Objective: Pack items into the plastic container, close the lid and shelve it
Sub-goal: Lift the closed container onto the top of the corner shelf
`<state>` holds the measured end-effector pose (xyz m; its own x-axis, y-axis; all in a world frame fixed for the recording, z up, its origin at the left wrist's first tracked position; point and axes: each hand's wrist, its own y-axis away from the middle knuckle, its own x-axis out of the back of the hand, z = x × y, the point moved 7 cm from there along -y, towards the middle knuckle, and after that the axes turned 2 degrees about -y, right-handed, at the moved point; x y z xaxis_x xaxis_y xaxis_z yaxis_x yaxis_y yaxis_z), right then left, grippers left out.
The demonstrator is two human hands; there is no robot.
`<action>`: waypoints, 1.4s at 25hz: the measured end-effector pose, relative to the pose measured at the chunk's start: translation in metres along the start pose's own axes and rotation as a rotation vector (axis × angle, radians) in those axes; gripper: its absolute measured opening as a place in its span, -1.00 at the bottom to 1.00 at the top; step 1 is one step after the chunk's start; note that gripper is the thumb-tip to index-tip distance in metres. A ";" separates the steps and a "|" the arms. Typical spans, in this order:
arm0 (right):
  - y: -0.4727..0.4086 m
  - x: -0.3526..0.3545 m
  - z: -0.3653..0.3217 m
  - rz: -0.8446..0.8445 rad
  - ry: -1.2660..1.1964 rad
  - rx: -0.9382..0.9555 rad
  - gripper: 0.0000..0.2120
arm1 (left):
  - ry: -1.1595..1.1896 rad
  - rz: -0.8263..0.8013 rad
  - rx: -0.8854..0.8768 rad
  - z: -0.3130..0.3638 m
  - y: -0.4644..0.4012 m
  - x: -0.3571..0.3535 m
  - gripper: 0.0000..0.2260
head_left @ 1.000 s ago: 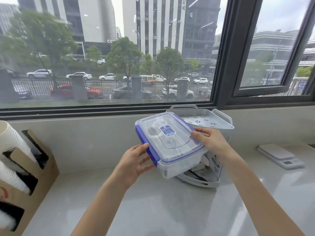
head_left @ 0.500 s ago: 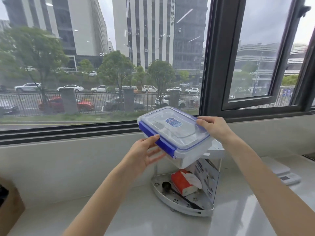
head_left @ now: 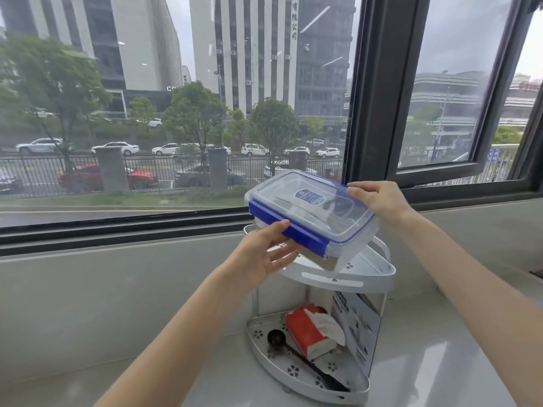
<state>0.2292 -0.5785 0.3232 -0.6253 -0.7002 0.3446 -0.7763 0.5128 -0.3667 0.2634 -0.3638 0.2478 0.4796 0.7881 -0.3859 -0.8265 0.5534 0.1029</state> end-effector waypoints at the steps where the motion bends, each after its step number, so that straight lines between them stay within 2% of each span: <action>1: -0.006 0.000 0.003 0.002 0.004 -0.002 -0.72 | 0.007 -0.009 0.007 -0.002 -0.005 -0.001 -0.87; 6: -0.027 -0.004 0.019 0.006 0.055 -0.007 -0.72 | 0.060 -0.034 0.041 -0.013 -0.022 -0.001 -0.83; 12: -0.030 -0.018 0.040 -0.043 0.143 -0.036 -0.73 | 0.068 -0.057 0.076 -0.027 -0.023 0.006 -0.92; 25: -0.026 -0.026 0.053 -0.049 0.327 -0.027 -0.80 | 0.042 -0.069 0.093 -0.037 -0.016 0.007 -0.78; 30: -0.025 -0.032 0.048 -0.108 0.406 -0.032 -0.77 | 0.019 -0.058 0.108 -0.033 -0.011 0.008 -0.79; 33: -0.019 -0.037 0.037 -0.148 0.483 0.014 -0.74 | -0.019 -0.046 0.108 -0.027 -0.003 0.010 -0.86; 35: -0.014 -0.040 0.022 -0.173 0.508 0.055 -0.72 | -0.076 -0.028 0.102 -0.019 0.002 0.017 -0.84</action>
<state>0.2669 -0.5691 0.2957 -0.4593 -0.4364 0.7737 -0.8745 0.3750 -0.3077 0.2640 -0.3544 0.2243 0.5260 0.7880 -0.3200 -0.7800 0.5969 0.1877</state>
